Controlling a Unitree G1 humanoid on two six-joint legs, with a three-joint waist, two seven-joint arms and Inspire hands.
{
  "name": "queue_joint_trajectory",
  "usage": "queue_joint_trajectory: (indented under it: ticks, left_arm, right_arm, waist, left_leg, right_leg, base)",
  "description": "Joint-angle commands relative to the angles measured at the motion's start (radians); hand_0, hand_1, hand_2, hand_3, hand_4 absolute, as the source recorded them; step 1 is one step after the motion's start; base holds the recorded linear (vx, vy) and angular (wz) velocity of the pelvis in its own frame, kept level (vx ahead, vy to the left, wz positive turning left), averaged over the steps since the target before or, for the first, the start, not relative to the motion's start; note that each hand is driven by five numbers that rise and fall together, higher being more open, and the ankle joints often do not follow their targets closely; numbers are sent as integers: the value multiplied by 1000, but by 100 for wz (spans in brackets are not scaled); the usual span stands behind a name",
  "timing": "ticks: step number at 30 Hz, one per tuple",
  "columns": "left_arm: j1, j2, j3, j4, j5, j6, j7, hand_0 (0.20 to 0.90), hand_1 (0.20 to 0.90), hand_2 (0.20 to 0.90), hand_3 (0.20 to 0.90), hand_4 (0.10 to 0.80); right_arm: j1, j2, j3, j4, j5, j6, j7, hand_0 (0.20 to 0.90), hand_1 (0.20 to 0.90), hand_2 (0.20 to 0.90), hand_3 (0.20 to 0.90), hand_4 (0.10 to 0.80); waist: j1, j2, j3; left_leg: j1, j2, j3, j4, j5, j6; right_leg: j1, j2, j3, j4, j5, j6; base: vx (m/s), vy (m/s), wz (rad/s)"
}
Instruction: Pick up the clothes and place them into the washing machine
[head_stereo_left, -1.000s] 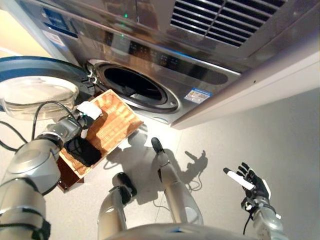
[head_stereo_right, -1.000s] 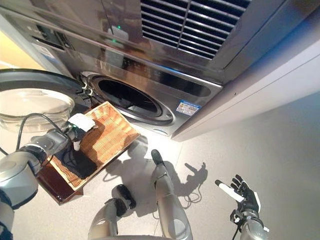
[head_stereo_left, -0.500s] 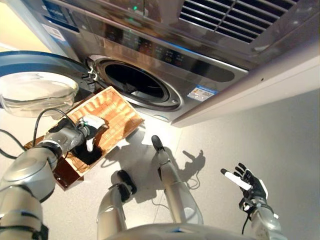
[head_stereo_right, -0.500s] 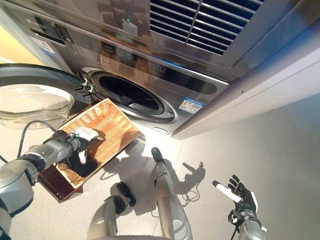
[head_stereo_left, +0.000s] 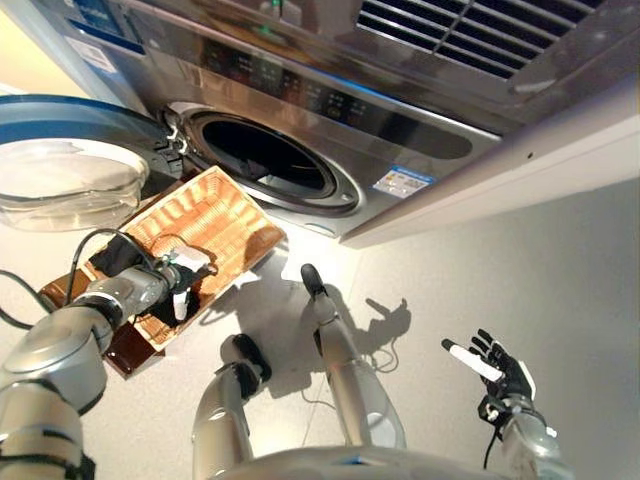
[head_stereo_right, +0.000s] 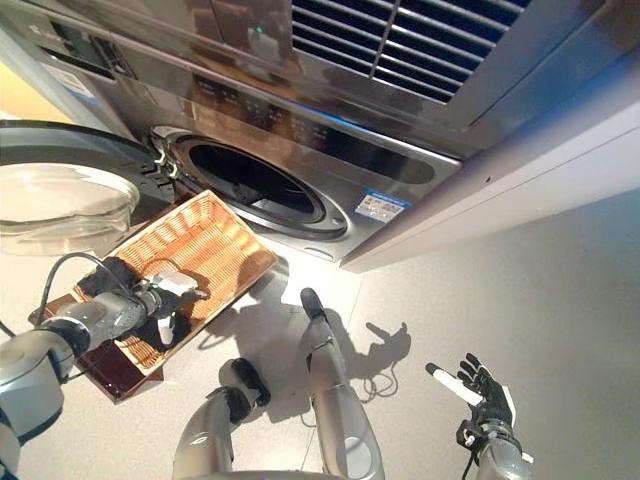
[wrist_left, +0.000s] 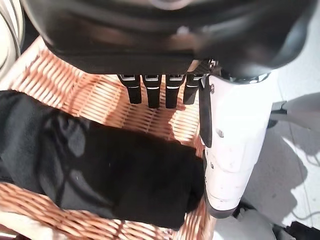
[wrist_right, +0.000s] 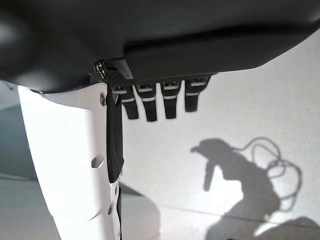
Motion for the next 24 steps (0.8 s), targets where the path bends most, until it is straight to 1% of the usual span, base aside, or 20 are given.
queue_joint_trajectory:
  ticks: [1, 6, 18, 19, 20, 22, 24]
  left_arm:
    - [23, 92, 46, -82, -22, -6, -2, 900, 900, 900, 900, 800]
    - [24, 77, 32, -54, 8, 16, -14, 900, 900, 900, 900, 800]
    - [48, 59, 41, -3, 18, 51, -54, 900, 900, 900, 900, 800]
    - [158, 1, 103, 36, 32, 59, -33, 900, 900, 900, 900, 800]
    - [168, -6, 111, 45, 38, 56, -23, 900, 900, 900, 900, 800]
    - [264, -30, 153, 97, 89, 71, 34, 900, 900, 900, 900, 800]
    - [305, -46, 178, 135, 114, 92, 56, 900, 900, 900, 900, 800]
  right_arm:
    - [-18, -87, -7, -5, -9, -47, -47, 900, 900, 900, 900, 800]
    - [-73, -96, 7, 37, -2, -40, -57, 900, 900, 900, 900, 800]
    - [-156, -112, 21, 105, 0, -22, -65, 900, 900, 900, 900, 800]
    - [-150, -70, 19, 111, 6, -25, -62, 900, 900, 900, 900, 800]
    - [-148, -74, 24, 111, 6, -25, -62, 900, 900, 900, 900, 800]
    - [-154, -47, 34, 125, -3, -37, -65, 900, 900, 900, 900, 800]
    - [-172, -35, 41, 142, -2, -44, -71, 900, 900, 900, 900, 800]
  waist:
    - [11, -1, 19]
    - [22, 2, 28]
    - [41, 9, 29]
    - [52, 3, 36]
    - [47, 6, 32]
    - [57, 3, 35]
    - [65, 0, 40]
  left_leg:
    - [-77, 24, -98, -74, 33, -16]
    - [-86, 19, -105, -70, 33, -15]
    - [-106, 9, -122, -56, 32, -13]
    - [-110, 8, -125, -52, 32, -13]
    - [-110, 8, -125, -52, 32, -13]
    - [-109, 6, -127, -55, 32, -12]
    - [-110, 4, -129, -53, 33, -11]
  right_leg:
    - [43, -12, -49, 17, -102, -56]
    - [39, -17, -55, 18, -100, -56]
    - [37, -27, -68, 21, -102, -61]
    - [36, -28, -70, 21, -104, -61]
    - [36, -28, -70, 21, -104, -61]
    - [37, -30, -73, 19, -104, -61]
    - [38, -30, -74, 20, -105, -62]
  base:
    - [0, 0, 0]
    - [-7, 5, 0]
    - [-3, 3, 1]
    - [0, 0, 0]
    - [0, 0, 0]
    - [0, 0, 0]
    - [0, 0, 0]
